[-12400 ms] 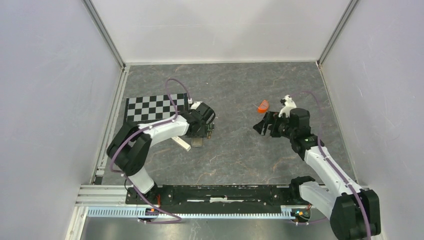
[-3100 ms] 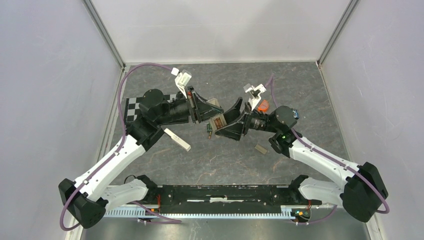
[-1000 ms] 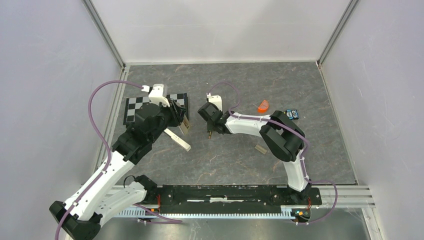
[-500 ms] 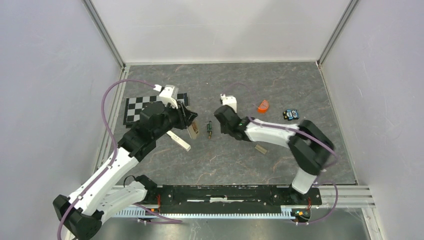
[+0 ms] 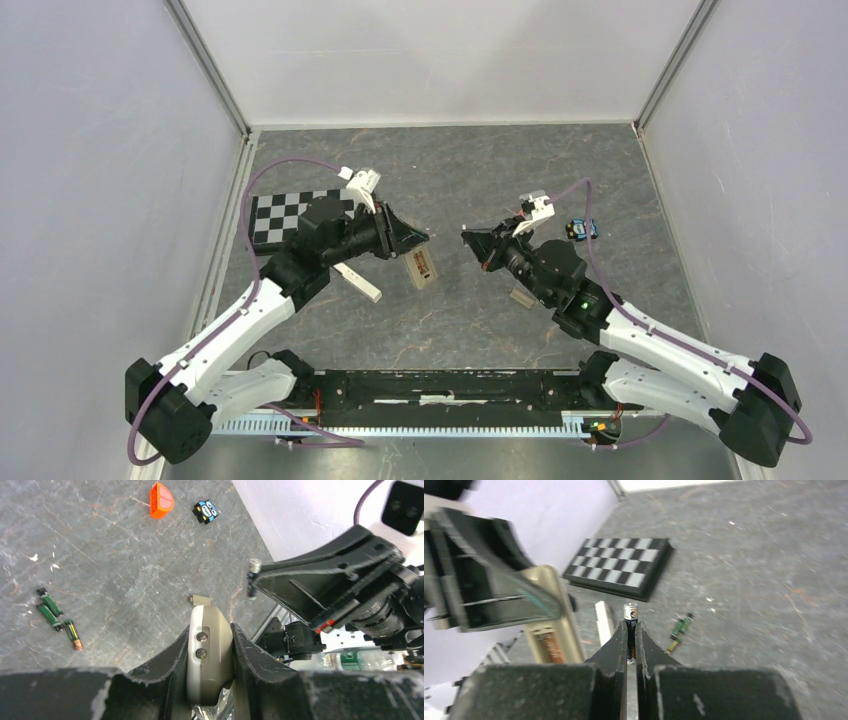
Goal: Load the batteries into the remote control
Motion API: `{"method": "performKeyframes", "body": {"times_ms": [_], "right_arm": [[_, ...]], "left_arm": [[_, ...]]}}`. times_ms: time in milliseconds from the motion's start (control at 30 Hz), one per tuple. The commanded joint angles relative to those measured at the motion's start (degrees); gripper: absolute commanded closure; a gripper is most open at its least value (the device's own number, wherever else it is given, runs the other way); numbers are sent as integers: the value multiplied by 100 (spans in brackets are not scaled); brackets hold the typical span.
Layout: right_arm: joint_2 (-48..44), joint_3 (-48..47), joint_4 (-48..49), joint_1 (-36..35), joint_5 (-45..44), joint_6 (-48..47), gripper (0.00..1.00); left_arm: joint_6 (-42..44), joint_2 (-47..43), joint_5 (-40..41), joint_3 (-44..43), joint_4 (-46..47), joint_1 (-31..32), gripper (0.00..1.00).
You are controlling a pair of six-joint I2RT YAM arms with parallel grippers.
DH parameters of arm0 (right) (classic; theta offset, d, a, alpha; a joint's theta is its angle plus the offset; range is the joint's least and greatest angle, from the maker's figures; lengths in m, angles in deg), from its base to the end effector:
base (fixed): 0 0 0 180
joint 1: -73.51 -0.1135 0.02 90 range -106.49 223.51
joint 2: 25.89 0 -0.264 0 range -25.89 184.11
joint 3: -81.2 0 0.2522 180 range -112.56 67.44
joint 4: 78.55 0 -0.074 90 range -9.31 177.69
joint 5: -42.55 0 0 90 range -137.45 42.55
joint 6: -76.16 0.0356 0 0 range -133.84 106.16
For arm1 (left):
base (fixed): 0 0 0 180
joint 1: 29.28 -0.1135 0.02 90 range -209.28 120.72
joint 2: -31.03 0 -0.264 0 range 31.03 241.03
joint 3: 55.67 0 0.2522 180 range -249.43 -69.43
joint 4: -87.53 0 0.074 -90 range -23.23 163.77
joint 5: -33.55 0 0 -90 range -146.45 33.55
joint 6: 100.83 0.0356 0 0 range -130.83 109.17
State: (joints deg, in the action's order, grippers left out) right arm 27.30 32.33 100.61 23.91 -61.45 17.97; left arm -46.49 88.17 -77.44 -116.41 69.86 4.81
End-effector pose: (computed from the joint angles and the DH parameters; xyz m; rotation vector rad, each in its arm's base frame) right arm 0.1501 0.1630 0.2961 -0.0754 1.7317 0.8662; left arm 0.1854 -0.1409 0.3250 0.2549 1.9519 -1.1653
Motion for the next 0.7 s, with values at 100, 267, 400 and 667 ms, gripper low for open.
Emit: {"method": "performKeyframes", "body": {"times_ms": [100, 267, 400, 667], "right_arm": [[-54, 200, 1767, -216, 1039, -145, 94], [165, 9, 1927, -452, 1132, -431, 93], [281, -49, 1871, -599, 1031, -784, 93], [357, -39, 1862, -643, 1113, -1178, 93]], "left_arm": [[-1227, 229, 10, -437, -164, -27, 98], [-1573, 445, -89, -671, -469, -115, 98], [-1842, 585, -314, -690, -465, -248, 98], [-2196, 601, -641, -576, -324, -341, 98]]}}
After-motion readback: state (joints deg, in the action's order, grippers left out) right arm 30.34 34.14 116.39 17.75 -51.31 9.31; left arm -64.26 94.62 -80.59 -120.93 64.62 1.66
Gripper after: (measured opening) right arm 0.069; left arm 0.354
